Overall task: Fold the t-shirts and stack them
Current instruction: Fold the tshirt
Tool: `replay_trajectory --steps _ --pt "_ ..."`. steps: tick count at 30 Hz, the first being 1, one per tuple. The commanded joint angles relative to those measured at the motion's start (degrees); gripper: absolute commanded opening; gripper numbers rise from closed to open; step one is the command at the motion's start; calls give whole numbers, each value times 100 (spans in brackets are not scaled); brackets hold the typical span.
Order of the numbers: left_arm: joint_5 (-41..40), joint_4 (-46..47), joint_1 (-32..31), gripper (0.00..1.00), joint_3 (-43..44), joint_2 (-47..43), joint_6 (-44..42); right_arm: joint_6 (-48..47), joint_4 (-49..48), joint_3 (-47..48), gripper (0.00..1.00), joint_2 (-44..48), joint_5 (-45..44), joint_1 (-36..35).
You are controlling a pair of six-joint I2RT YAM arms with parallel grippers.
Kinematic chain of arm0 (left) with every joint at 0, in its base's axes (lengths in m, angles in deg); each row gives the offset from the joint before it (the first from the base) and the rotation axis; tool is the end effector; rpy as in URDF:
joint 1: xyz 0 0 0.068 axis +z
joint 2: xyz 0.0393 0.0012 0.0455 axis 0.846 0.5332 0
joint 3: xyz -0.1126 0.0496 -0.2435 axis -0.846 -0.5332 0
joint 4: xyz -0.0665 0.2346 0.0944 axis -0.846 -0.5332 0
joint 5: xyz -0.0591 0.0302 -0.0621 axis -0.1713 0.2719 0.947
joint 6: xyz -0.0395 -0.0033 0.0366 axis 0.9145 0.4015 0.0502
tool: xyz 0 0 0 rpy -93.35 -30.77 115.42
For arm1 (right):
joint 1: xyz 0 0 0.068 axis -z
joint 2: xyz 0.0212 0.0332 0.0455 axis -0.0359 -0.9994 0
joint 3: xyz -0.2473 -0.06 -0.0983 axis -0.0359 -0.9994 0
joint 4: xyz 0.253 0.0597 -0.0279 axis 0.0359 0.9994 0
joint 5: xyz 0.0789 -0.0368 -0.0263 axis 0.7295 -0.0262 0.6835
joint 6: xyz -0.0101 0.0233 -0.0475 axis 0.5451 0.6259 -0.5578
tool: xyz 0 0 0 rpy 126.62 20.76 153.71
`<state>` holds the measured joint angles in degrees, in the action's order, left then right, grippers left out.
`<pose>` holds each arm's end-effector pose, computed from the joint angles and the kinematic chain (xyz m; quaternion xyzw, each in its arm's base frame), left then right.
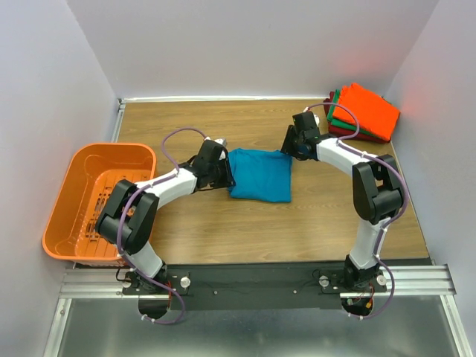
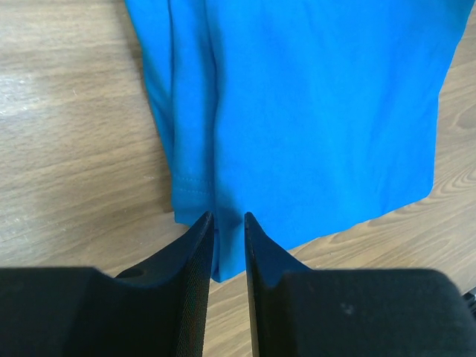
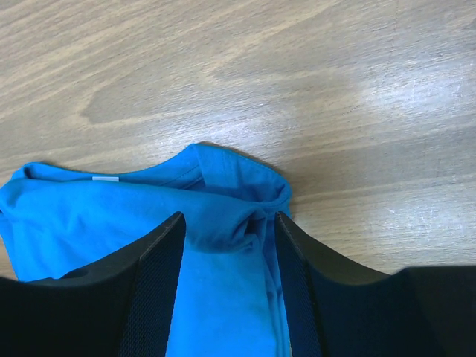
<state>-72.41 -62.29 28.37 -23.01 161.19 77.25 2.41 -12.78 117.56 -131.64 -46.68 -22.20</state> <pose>0.2916 -0.1705 0.1847 -0.0313 0.9300 -0.2544 0.2634 0.3945 0.1403 0.1924 0.1210 0.9250 0.1107 0.3428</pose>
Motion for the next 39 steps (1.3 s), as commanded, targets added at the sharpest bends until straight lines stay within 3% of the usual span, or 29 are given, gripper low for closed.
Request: replay_trajectory --steps 1,11,18,21,27,34,39 --pt "-69 105 -83 30 -100 -138 -127 31 103 70 58 -35 105 10" --pt "45 148 -144 30 -205 -41 -206 137 103 -18 50 71 290 10" --pt "133 192 -153 15 -249 20 -241 163 103 -27 34 53 378 2" --pt "203 193 -153 0 -258 11 -267 172 103 -10 22 70 308 10" --pt "186 140 -153 0 -328 -50 -364 146 103 131 10 211 -96 10" --pt "45 34 -153 0 -451 -15 -417 312 112 289 8 63 -624 89" --pt "45 34 -153 0 -548 46 -443 330 112 614 8 -412 -545 168"
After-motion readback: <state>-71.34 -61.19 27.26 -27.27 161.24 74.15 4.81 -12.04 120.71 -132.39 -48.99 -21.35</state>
